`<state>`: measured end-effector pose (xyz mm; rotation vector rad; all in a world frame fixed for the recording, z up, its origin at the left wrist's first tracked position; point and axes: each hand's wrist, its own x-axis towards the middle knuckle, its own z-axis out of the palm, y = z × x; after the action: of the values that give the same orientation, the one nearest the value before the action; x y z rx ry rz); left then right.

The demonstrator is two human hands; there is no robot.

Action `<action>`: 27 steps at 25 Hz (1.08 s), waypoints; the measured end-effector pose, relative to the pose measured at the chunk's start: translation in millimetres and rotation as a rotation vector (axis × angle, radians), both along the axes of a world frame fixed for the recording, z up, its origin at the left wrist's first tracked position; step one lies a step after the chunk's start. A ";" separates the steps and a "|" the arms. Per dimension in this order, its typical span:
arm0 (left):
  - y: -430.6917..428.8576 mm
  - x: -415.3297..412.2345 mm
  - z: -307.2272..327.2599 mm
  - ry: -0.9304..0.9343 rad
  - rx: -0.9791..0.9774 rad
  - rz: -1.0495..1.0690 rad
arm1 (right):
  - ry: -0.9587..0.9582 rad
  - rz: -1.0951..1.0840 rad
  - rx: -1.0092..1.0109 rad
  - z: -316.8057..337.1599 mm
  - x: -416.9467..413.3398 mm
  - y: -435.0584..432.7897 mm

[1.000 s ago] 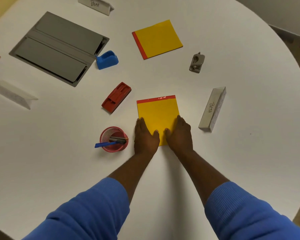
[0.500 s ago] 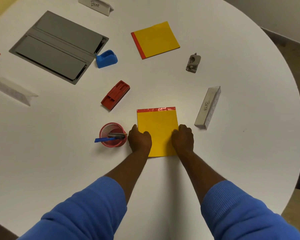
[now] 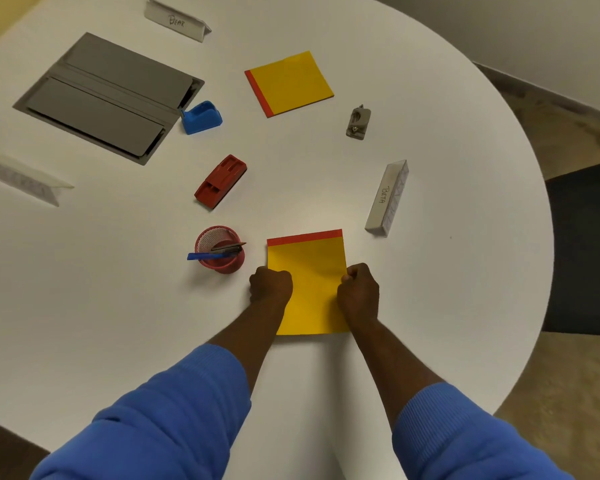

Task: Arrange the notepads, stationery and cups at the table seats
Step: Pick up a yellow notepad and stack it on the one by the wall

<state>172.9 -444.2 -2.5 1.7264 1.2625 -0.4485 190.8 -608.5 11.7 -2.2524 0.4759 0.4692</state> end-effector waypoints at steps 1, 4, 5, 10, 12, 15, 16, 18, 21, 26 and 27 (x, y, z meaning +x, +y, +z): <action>1.1 -7.8 -0.5 -0.008 0.021 -0.019 | -0.030 -0.020 0.019 4.8 -6.2 -3.2; 6.2 -34.4 13.5 -0.094 0.059 -0.045 | -0.117 -0.052 0.069 23.0 -24.3 -13.8; 8.2 -43.7 22.5 -0.151 0.053 -0.035 | -0.139 -0.059 0.083 30.0 -30.3 -15.5; 30.7 -89.4 49.7 -0.359 -0.054 0.086 | -0.193 -0.045 0.151 57.3 -59.1 -11.7; 43.8 -102.8 59.4 -0.383 -0.071 0.120 | -0.211 -0.026 0.173 64.7 -69.7 -6.7; 65.4 -120.8 80.0 -0.456 -0.138 0.156 | -0.246 -0.035 0.217 78.0 -85.3 5.7; 73.0 -126.3 84.9 -0.474 -0.159 0.161 | -0.253 -0.044 0.233 81.5 -90.8 10.6; 89.3 -135.9 91.8 -0.501 -0.202 0.152 | -0.258 -0.066 0.270 86.6 -101.7 20.2; 121.2 -152.3 98.7 -0.539 -0.289 0.134 | -0.251 -0.110 0.335 92.8 -120.5 40.2; 199.0 -188.1 109.3 -0.601 -0.397 0.056 | -0.225 -0.168 0.466 105.3 -163.6 101.4; 213.8 -194.1 111.0 -0.610 -0.412 0.052 | -0.219 -0.172 0.483 107.5 -172.3 114.0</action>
<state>-21.2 -230.4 108.5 1.3288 0.7105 -0.1160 18.5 -494.4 119.1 -1.7551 0.3887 0.2145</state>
